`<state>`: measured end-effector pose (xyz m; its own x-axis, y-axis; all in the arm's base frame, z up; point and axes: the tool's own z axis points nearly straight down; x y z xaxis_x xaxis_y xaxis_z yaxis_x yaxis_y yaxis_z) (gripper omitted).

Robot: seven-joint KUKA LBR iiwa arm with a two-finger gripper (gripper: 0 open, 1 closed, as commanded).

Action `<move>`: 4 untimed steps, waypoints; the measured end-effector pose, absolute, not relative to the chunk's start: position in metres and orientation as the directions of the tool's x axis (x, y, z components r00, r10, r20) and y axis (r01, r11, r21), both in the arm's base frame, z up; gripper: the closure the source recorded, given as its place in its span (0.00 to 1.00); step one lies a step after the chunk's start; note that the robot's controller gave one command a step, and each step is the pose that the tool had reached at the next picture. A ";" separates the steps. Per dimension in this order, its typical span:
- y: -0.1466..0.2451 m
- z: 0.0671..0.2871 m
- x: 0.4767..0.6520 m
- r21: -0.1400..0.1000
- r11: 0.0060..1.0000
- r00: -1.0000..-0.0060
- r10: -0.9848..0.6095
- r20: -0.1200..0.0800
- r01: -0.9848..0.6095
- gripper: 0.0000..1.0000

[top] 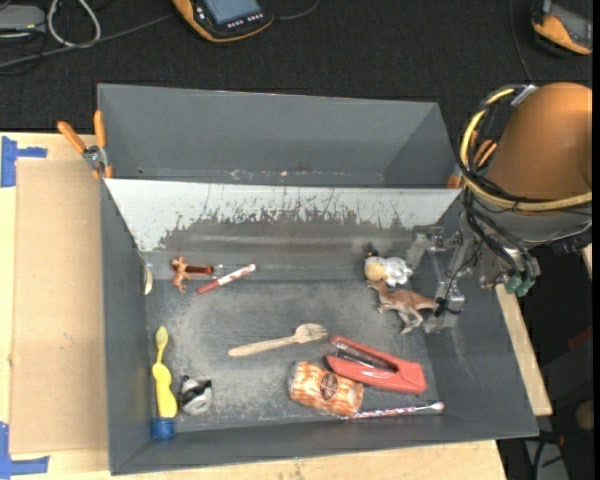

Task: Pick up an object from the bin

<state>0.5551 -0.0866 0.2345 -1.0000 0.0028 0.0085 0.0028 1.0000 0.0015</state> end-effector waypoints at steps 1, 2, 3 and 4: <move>-0.086 0.239 0.557 0.000 1.000 -1.000 0.000 0.001 0.000 0.00; -0.069 0.183 0.513 0.001 1.000 -1.000 -0.016 0.000 -0.016 0.00; -0.064 0.170 0.490 0.000 1.000 -1.000 -0.008 -0.006 -0.008 0.00; -0.060 0.092 0.481 0.002 0.995 -0.995 0.098 -0.003 0.098 0.00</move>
Offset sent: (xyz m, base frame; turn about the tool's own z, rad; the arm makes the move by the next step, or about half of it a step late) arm -0.0530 0.0232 -0.0662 -0.0234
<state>0.4811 -0.0595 0.0921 -0.9952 0.0978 -0.0030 0.0978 0.9952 0.0015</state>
